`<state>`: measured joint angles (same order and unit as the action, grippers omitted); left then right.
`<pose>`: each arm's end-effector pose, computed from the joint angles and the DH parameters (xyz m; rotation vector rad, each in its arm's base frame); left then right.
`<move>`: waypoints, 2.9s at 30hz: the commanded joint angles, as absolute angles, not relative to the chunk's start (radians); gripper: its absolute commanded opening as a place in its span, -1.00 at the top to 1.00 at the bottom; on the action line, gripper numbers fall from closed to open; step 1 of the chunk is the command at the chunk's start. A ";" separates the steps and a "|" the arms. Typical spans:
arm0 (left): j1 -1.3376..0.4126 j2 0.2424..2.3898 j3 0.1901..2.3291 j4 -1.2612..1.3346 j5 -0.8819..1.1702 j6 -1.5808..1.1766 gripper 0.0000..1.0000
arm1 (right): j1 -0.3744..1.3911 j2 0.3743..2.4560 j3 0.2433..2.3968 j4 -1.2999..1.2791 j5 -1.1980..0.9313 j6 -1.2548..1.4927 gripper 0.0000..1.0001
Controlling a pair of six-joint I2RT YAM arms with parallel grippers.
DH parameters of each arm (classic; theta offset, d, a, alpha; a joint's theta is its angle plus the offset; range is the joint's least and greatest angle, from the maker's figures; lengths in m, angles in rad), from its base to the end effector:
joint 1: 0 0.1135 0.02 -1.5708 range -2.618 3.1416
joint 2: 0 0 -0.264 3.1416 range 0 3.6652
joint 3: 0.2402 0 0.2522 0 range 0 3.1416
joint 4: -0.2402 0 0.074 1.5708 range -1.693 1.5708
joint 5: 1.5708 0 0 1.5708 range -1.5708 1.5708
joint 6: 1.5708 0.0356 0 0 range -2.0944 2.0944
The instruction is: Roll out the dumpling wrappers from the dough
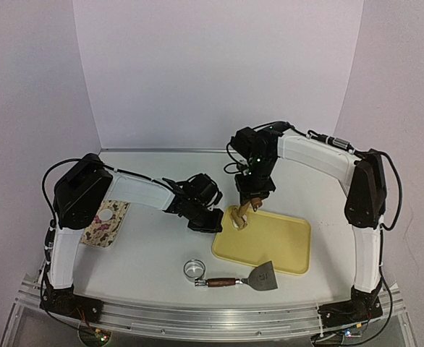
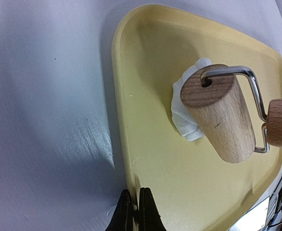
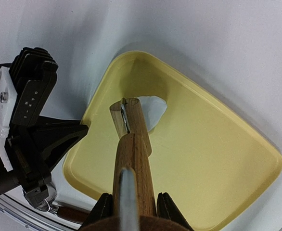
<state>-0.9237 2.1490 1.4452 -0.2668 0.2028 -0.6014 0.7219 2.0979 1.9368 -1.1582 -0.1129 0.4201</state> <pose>0.2664 -0.3644 0.1320 0.5242 2.6875 -0.7864 0.3212 0.2881 0.2557 -0.4676 2.9343 0.3443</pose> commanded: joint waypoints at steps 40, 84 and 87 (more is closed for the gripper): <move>-0.917 2.157 1.495 -0.302 0.232 -0.578 1.00 | 0.716 2.368 1.851 -1.128 -0.103 0.429 1.00; -0.858 2.165 1.460 -0.439 0.088 -0.598 1.00 | 0.408 2.158 1.528 -1.045 -0.086 0.404 1.00; -0.855 2.175 1.464 -0.447 0.082 -0.598 1.00 | 0.394 2.143 1.517 -1.045 -0.085 0.402 1.00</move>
<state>-0.9009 2.1544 1.4601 -0.2958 0.1829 -0.5854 0.4513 2.0363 1.6234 -0.8764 -0.5667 0.4149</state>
